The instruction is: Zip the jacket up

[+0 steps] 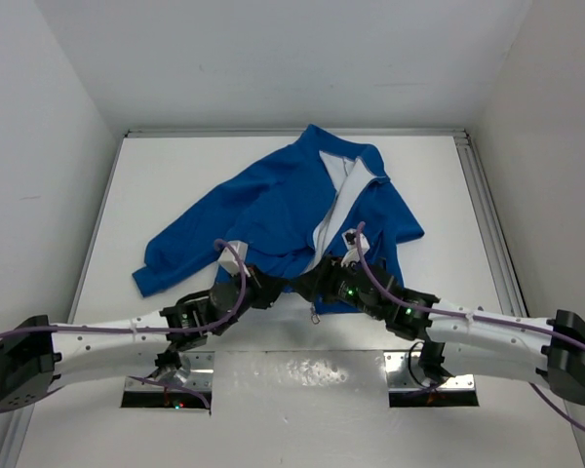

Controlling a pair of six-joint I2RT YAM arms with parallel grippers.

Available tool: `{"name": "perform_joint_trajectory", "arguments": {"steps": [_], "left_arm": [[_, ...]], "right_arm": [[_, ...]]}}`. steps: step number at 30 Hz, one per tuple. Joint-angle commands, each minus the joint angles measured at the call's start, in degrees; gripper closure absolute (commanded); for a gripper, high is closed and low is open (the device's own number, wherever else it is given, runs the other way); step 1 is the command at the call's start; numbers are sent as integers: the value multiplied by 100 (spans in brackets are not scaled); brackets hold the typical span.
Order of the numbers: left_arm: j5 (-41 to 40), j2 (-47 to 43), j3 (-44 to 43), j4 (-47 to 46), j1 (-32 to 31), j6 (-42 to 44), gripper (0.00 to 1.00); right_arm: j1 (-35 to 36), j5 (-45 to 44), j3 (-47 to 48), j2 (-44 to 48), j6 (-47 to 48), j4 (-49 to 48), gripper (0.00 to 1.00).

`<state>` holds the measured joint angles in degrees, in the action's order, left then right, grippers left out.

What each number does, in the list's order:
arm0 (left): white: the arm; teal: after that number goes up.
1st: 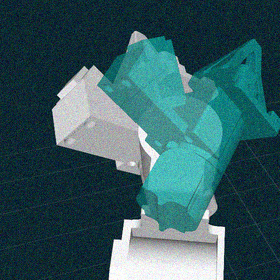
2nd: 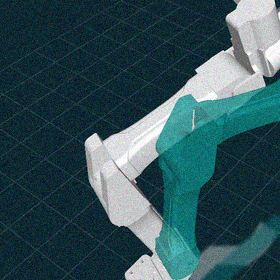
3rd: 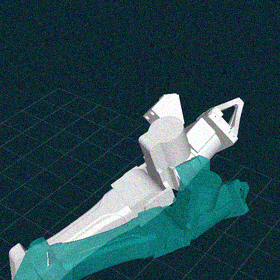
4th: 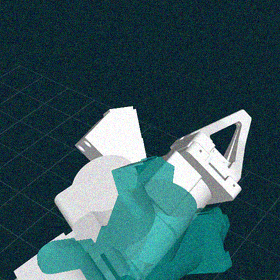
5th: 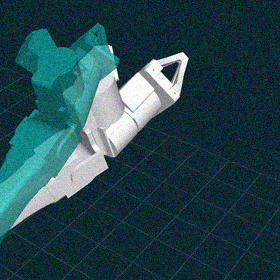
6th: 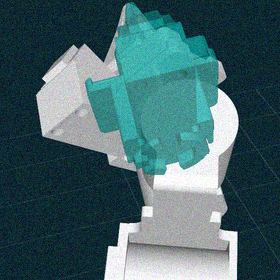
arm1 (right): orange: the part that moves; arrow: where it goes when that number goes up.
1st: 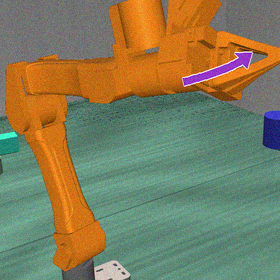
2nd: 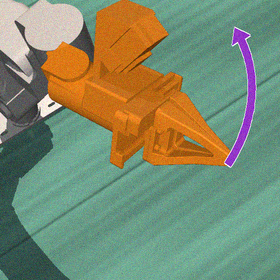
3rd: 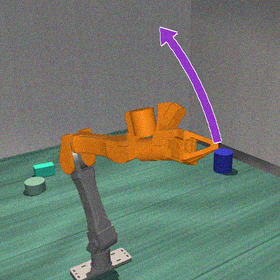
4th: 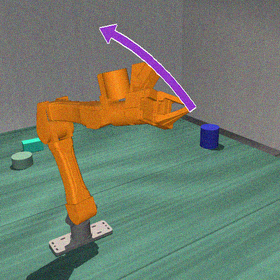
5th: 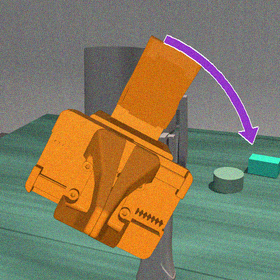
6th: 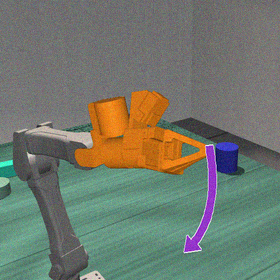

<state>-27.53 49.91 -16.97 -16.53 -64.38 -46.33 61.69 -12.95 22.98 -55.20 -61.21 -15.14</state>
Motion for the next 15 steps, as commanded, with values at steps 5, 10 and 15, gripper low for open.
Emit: {"name": "perform_joint_trajectory", "arguments": {"steps": [5,10,15], "left_arm": [[133,-526,536,-868,48,-676,100],[195,-798,748,-1132,40,-860,100],[265,-913,853,-1290,48,-852,100]], "right_arm": [[-87,38,-374,-201,-734,-1686,42],[-87,-172,-584,-237,-1190,-1730,50],[-87,-68,-691,-420,-1464,-1976,55]]}}
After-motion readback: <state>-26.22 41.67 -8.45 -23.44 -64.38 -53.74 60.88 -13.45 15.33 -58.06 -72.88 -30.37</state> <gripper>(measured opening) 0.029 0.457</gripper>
